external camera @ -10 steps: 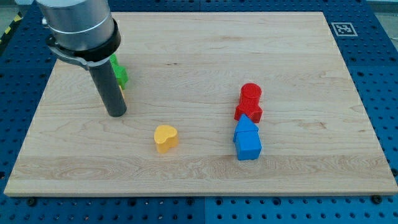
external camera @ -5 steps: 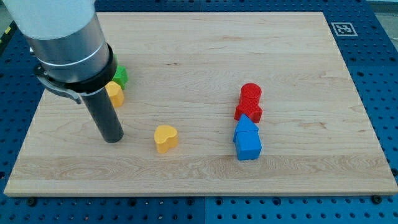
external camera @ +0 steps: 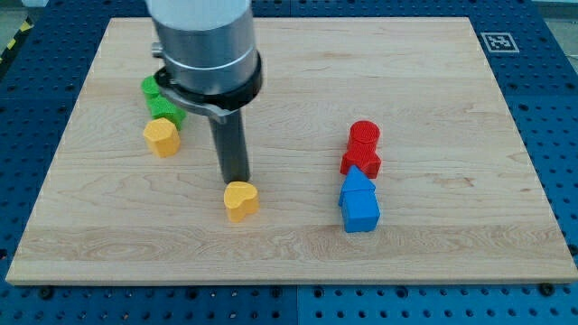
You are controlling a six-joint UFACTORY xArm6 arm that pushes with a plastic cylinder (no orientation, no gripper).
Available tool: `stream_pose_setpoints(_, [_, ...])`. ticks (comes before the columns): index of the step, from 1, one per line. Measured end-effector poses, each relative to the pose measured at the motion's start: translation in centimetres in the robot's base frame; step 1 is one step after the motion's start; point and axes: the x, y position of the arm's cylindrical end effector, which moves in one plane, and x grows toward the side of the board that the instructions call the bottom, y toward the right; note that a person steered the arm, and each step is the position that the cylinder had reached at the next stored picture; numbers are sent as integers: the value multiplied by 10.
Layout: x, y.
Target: Move the yellow blocks to the bottom of the green blocks
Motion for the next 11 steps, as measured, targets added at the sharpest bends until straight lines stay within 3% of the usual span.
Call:
stream_pose_setpoints(2, [31, 31])
stream_pose_setpoints(4, [39, 5])
stream_pose_setpoints(6, [77, 44])
stream_pose_setpoints(10, [36, -25])
stream_pose_setpoints(11, [57, -26])
